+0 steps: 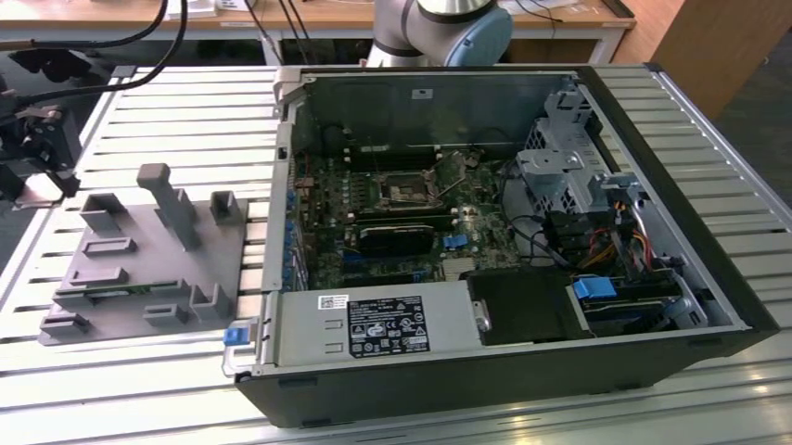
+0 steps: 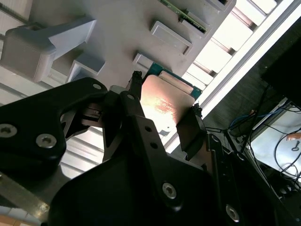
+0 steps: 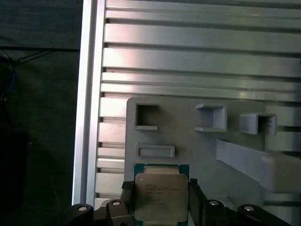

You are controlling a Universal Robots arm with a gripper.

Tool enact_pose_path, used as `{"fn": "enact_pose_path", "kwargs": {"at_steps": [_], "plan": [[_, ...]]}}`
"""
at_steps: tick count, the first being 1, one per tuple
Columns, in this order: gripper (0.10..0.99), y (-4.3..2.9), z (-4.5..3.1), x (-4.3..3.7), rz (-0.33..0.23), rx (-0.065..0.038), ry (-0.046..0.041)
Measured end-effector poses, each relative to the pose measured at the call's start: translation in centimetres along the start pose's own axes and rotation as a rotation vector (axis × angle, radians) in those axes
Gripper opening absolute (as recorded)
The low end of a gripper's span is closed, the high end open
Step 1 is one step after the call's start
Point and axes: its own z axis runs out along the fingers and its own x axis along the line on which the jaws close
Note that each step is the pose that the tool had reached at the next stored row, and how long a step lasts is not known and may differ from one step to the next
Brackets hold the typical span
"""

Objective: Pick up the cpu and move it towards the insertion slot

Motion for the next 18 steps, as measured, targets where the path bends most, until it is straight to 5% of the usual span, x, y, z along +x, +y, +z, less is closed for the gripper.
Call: {"fn": "enact_pose_path", "kwargs": {"at_steps": [18], "plan": [[0.545, 0.07, -1.25, 0.0, 0.0, 0.0, 0.0001]]}}
